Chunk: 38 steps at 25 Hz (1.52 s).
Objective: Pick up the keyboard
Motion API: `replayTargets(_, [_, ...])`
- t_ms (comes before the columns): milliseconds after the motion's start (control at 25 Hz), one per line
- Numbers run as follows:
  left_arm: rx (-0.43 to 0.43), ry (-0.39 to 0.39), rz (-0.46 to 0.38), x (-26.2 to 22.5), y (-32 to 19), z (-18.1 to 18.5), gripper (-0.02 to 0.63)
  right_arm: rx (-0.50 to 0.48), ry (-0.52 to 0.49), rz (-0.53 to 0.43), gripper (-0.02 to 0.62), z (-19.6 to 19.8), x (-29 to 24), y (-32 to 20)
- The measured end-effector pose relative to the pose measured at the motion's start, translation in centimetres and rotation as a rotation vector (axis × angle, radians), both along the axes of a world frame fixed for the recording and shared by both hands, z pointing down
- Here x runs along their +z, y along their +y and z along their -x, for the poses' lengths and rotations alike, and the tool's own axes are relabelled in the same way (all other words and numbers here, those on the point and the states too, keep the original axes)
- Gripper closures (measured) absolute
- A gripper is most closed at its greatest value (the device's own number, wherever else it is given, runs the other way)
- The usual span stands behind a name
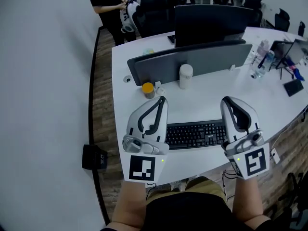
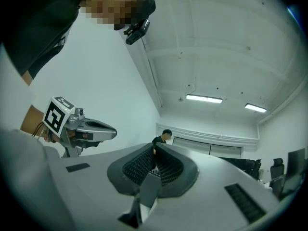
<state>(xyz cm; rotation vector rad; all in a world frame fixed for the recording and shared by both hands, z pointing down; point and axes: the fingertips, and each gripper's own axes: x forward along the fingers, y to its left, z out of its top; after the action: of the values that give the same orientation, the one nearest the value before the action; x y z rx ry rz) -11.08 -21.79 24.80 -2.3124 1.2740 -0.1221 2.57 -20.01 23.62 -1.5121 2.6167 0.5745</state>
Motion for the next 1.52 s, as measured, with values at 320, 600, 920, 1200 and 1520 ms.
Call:
replayTargets(320, [-0.024, -0.017, 0.011, 0.0, -1.3, -1.3, 0.597, -0.042, 0.0, 0.012, 0.56, -0.7, -0.1, -1.8])
replayTargets(600, [0.009, -0.006, 0.035, 0.7, -2.0, -2.9, 0.384, -0.13, 0.01, 0.099, 0.37, 0.0, 1.8, -3.2])
replayTargets(920, [0.019, -0.027, 0.087, 3.4, -3.3, -2.5, 0.362, -0.134, 0.047, 0.227, 0.332, -0.2, 5.8, -5.2])
replayTargets(1200, [-0.023, 0.09, 0.218, 8.1, -4.4, -0.6, 0.377, -0.073, 0.123, 0.374, 0.307, -2.5, 11.5, -6.8])
replayTargets(1520, [-0.129, 0.063, 0.333, 14.4, -5.3, 2.8, 0.408, -0.006, 0.116, 0.479, 0.307, -6.1, 16.2, -7.4])
